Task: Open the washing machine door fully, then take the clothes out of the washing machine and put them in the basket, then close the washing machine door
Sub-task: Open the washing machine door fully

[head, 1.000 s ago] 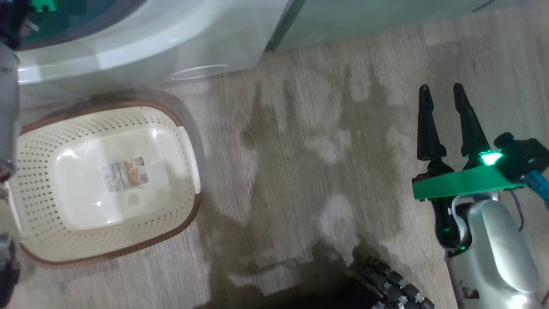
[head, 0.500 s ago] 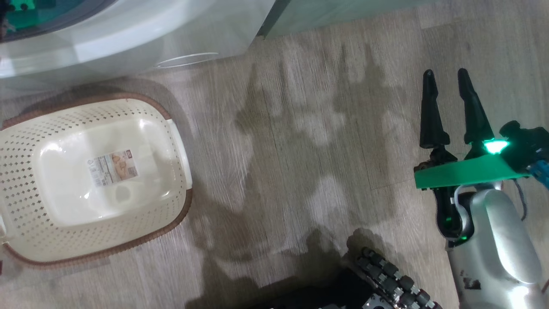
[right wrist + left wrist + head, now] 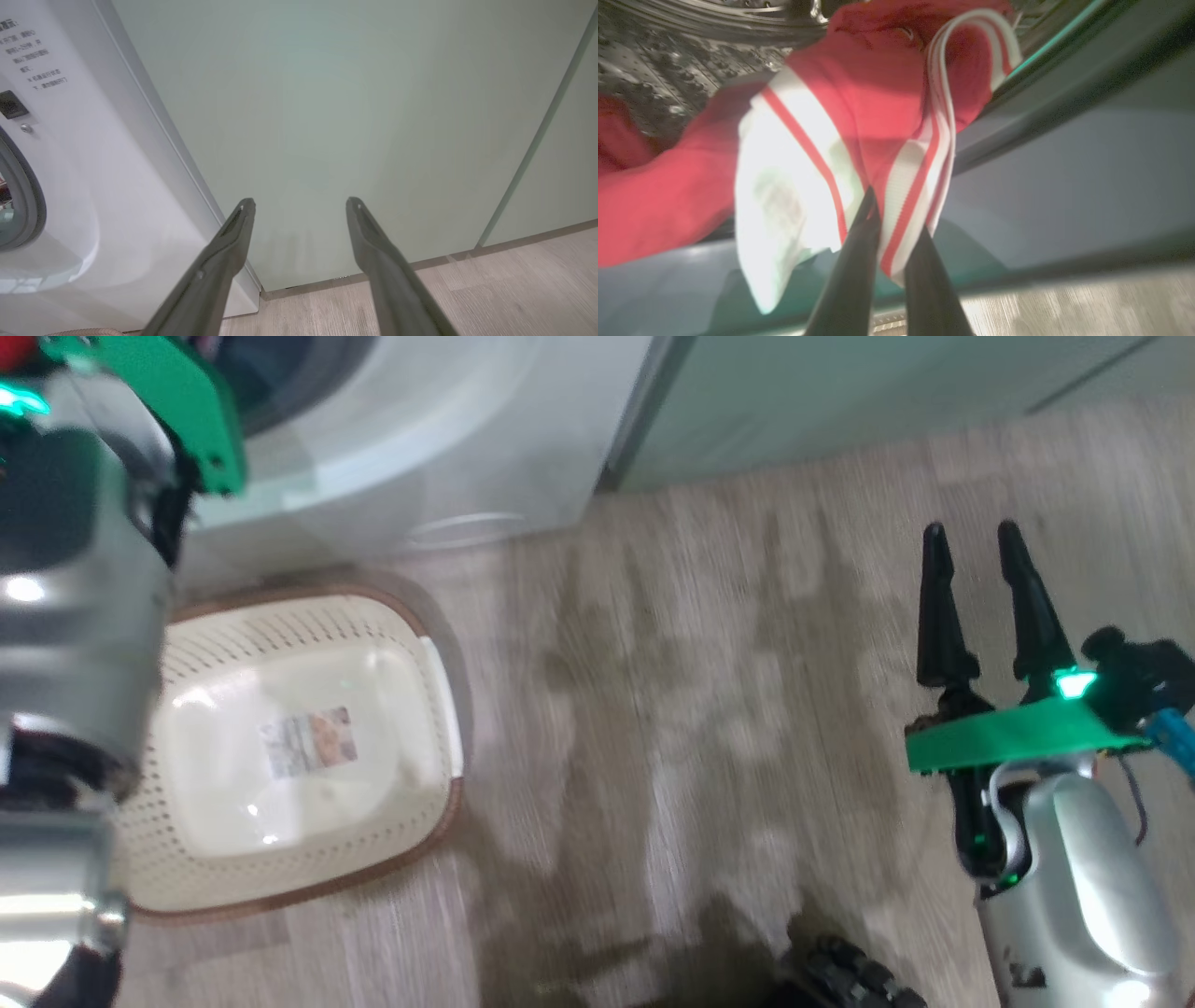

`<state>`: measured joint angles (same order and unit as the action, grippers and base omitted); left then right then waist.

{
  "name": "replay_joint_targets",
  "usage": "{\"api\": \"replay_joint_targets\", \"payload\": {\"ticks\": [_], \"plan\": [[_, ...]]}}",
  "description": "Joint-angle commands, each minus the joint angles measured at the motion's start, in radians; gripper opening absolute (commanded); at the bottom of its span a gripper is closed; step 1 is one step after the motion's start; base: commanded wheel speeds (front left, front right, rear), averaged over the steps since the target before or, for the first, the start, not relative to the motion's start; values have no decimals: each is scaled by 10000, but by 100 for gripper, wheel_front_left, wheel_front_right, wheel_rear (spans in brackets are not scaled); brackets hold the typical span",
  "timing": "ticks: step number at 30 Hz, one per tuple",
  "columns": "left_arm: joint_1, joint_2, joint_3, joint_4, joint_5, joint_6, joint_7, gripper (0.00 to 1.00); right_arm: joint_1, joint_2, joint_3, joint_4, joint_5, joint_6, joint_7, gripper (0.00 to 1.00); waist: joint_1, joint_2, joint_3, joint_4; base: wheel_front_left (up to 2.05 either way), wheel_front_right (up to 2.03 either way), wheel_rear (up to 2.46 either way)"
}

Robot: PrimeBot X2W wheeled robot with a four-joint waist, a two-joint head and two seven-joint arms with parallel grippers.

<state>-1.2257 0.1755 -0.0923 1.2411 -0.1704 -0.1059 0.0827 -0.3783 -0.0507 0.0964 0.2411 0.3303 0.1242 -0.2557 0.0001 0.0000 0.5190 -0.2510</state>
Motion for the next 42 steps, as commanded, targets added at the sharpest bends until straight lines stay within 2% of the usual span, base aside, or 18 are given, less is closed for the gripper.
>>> {"api": "replay_joint_targets", "payload": {"ticks": [1,10,17,23,33,36,42], "plan": [[110,275,17,-228,-57,-36,-316,0,353,5,151,-208,-156,65,-61,100,-1,0,-613,364,0,0,0],[1466,-362,-23,-330,-426,-126,-1593,0,963,5,140,-24,-463,65,-61,100,-1,0,-1996,1124,0,0,0],[2692,-603,-95,-483,-825,-217,-1909,0,1458,5,68,105,-580,65,-61,100,-1,0,-2795,1482,0,0,0],[4338,-660,-523,-727,-1008,-242,-1943,0,1827,5,18,187,-638,65,-61,100,-1,0,-3323,1694,0,0,0],[6694,-958,-1453,-1160,-1784,-246,-838,0,1793,-114,251,179,-673,65,-61,100,-1,0,-3342,1659,0,0,0],[6968,-959,-1608,-1163,-2230,-246,-257,0,1616,-167,278,126,-657,65,-61,100,-1,0,-3079,1563,0,0,0],[6737,-546,-1469,-749,-2875,-246,237,0,1275,-162,318,1,-654,65,-61,100,-1,0,-2282,1268,0,0,0]]}}
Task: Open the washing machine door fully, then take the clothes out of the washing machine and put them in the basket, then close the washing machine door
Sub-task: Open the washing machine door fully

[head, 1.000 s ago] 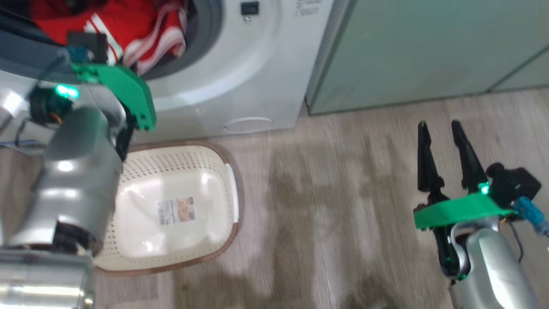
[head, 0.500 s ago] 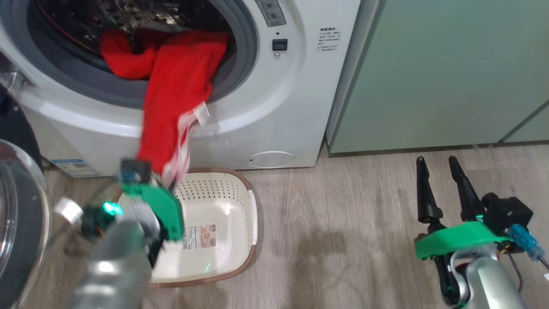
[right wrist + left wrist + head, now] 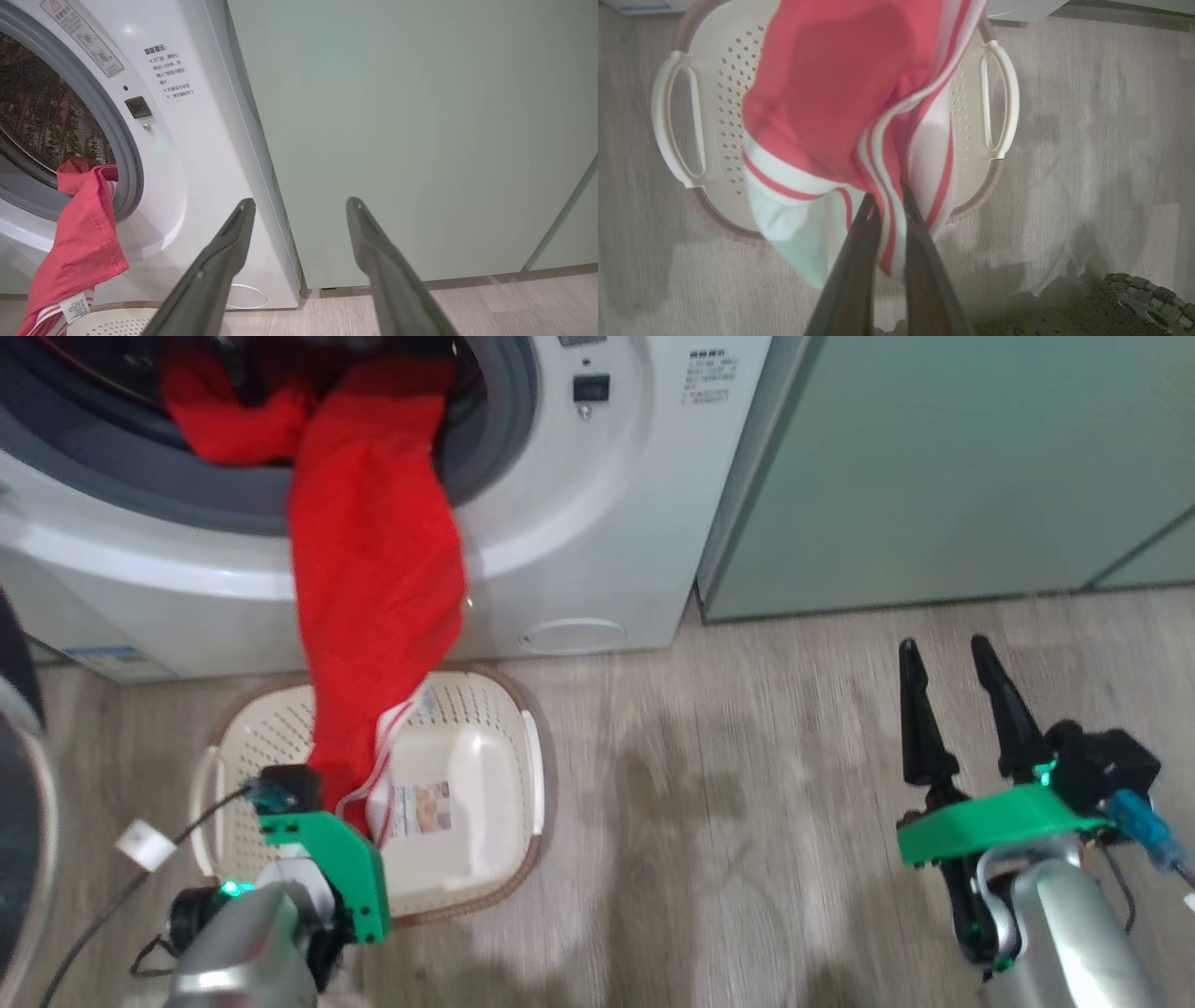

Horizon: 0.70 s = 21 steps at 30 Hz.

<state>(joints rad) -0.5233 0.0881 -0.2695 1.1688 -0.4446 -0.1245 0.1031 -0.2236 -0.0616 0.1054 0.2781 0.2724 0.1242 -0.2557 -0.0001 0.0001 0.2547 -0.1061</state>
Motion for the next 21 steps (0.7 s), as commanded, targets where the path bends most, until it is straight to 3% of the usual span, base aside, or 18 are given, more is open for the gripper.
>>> {"api": "replay_joint_targets", "payload": {"ticks": [1,7,21], "plan": [[-393,333,377,39,-293,-60,76,0,-337,-47,213,-390,-69,65,-61,100,1,-1,559,-238,0,0,0],[-1029,688,228,657,-338,-51,230,0,-787,-42,180,-459,-72,65,-61,100,1,-1,1665,-599,0,0,0],[-1950,865,382,1129,-644,116,-35,0,-1527,-201,-252,-850,-145,65,-61,100,1,-1,3580,-899,0,0,0]]}}
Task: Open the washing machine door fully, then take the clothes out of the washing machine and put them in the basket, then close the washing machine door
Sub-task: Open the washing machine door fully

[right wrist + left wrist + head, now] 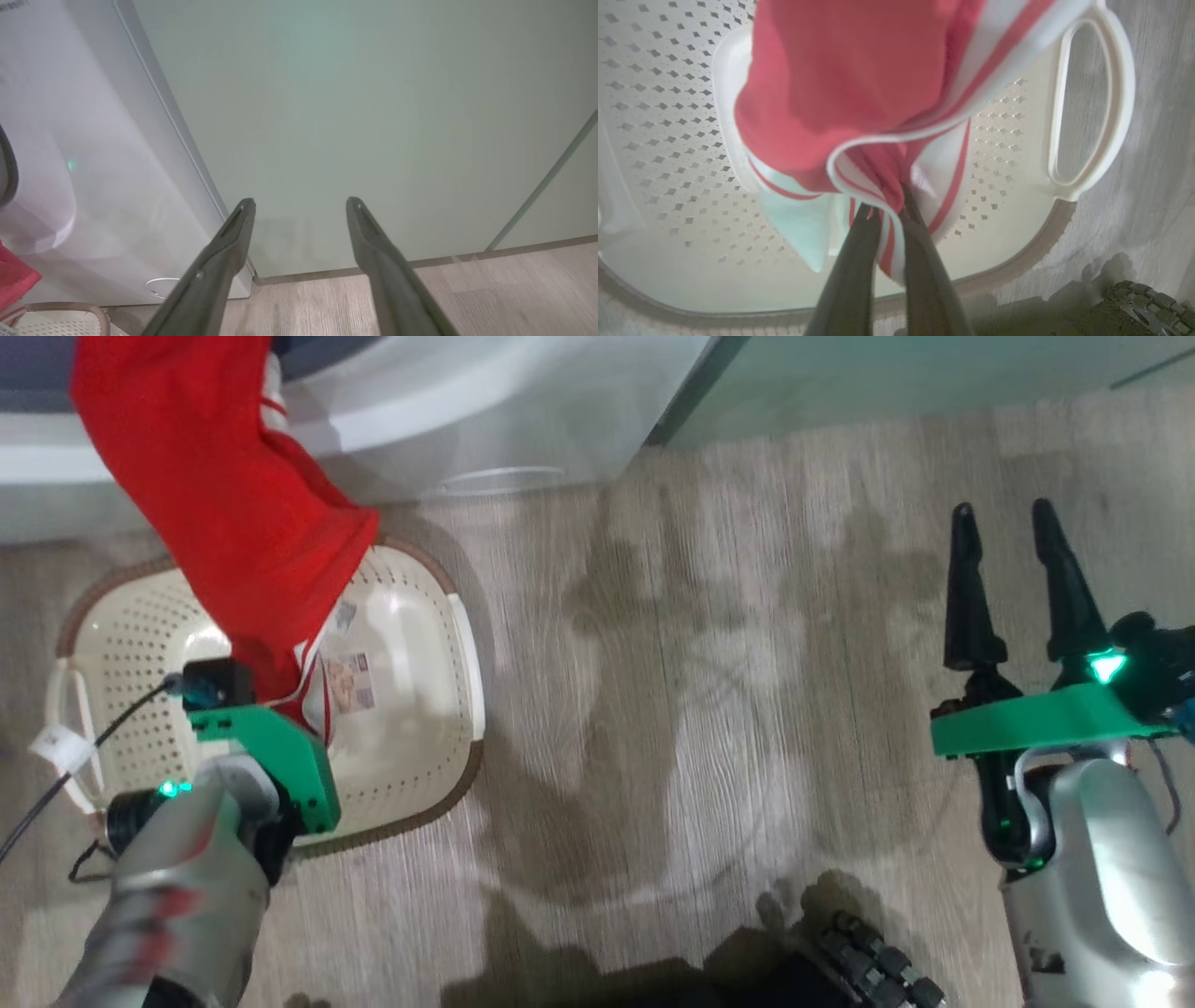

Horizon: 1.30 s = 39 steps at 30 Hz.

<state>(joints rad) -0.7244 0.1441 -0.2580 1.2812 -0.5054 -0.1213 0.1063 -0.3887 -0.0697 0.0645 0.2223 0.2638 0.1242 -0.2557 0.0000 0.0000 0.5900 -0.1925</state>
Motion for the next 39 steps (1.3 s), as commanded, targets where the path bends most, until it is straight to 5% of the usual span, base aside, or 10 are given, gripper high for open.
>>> {"api": "replay_joint_targets", "payload": {"ticks": [1,10,11,12,13,30,39], "plan": [[7,280,285,17,-85,71,-43,0,106,-134,107,-312,-58,65,-61,100,0,0,311,-17,0,0,0],[-5,136,358,75,-405,-6,-273,0,-6,-176,-52,-311,-99,65,-61,100,0,0,312,125,0,0,0],[38,123,392,78,-449,12,-393,22,-11,-173,-77,-311,-84,65,-61,100,0,0,248,140,0,0,0],[133,56,439,82,-537,0,-631,75,11,-184,-106,-277,-75,65,-61,100,0,0,76,184,0,0,0],[154,33,445,84,-565,-9,-763,100,29,-190,-94,-256,-79,65,-61,100,0,0,-24,203,0,0,0],[753,393,19,-454,-507,-90,-3601,100,1182,-68,145,284,-44,65,-61,100,0,0,-3019,532,0,0,0],[2557,1139,1391,-3990,80,230,-3678,100,1930,37,301,396,6,65,-61,100,0,0,-4319,528,0,0,0]]}}
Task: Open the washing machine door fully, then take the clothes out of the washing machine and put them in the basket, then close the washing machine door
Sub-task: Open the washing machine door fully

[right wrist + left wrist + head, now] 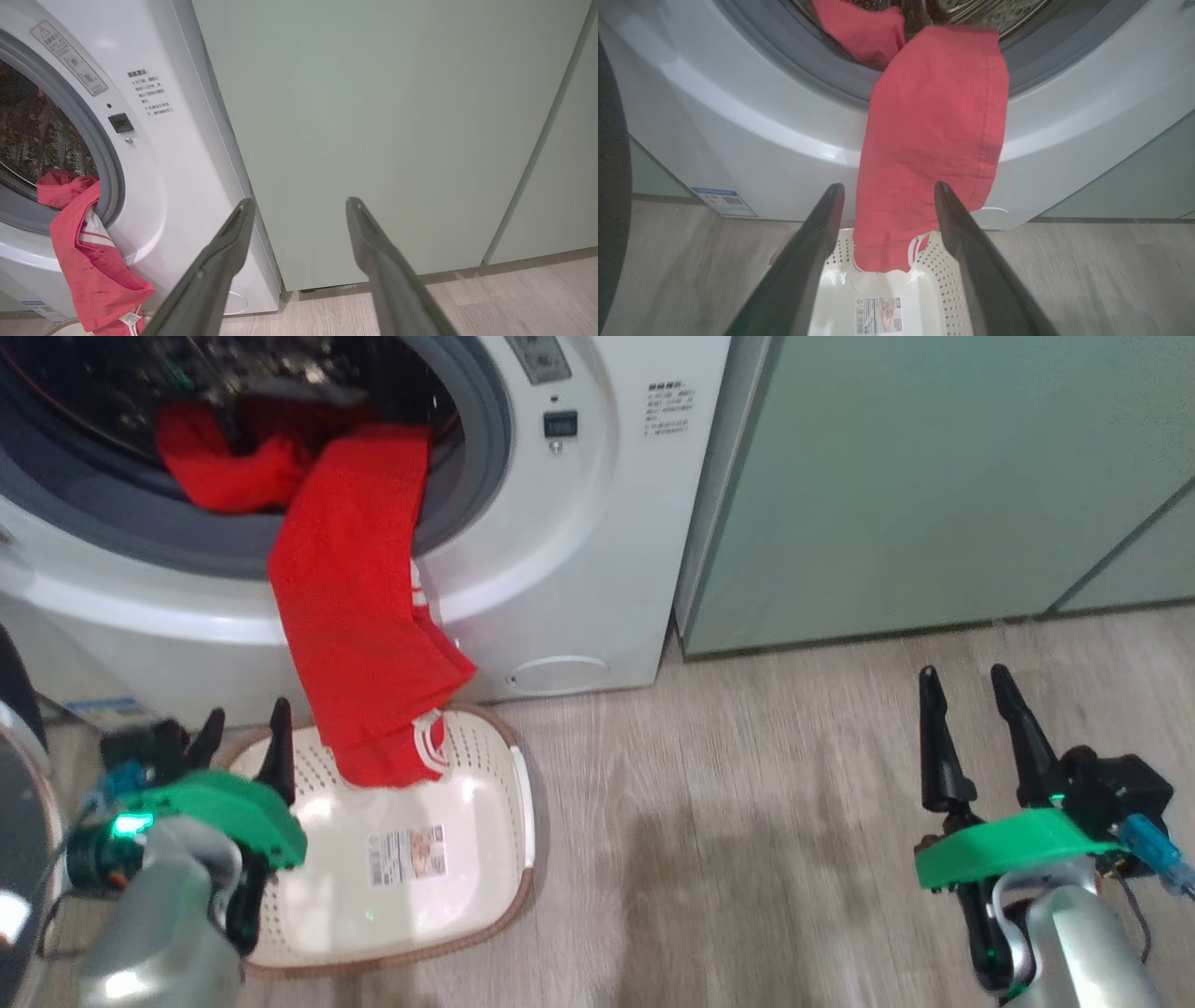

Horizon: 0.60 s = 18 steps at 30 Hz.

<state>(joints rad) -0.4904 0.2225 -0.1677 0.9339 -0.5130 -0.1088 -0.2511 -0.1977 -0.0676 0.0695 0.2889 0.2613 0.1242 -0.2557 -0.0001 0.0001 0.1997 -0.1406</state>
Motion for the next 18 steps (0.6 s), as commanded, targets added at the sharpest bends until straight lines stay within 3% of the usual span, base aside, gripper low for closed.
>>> {"api": "replay_joint_targets", "payload": {"ticks": [1,11,18], "plan": [[498,356,681,-913,291,136,-104,100,79,24,243,-267,27,65,-61,100,1,-1,-527,11,0,0,0],[2785,-91,2260,-3518,1344,175,-105,100,660,86,108,-191,-14,65,-61,100,1,-1,-1524,-1,0,0,0],[3547,-513,2777,-4169,1799,37,-106,100,915,124,29,-204,-29,65,-61,100,1,-1,-1824,108,0,0,0]]}}
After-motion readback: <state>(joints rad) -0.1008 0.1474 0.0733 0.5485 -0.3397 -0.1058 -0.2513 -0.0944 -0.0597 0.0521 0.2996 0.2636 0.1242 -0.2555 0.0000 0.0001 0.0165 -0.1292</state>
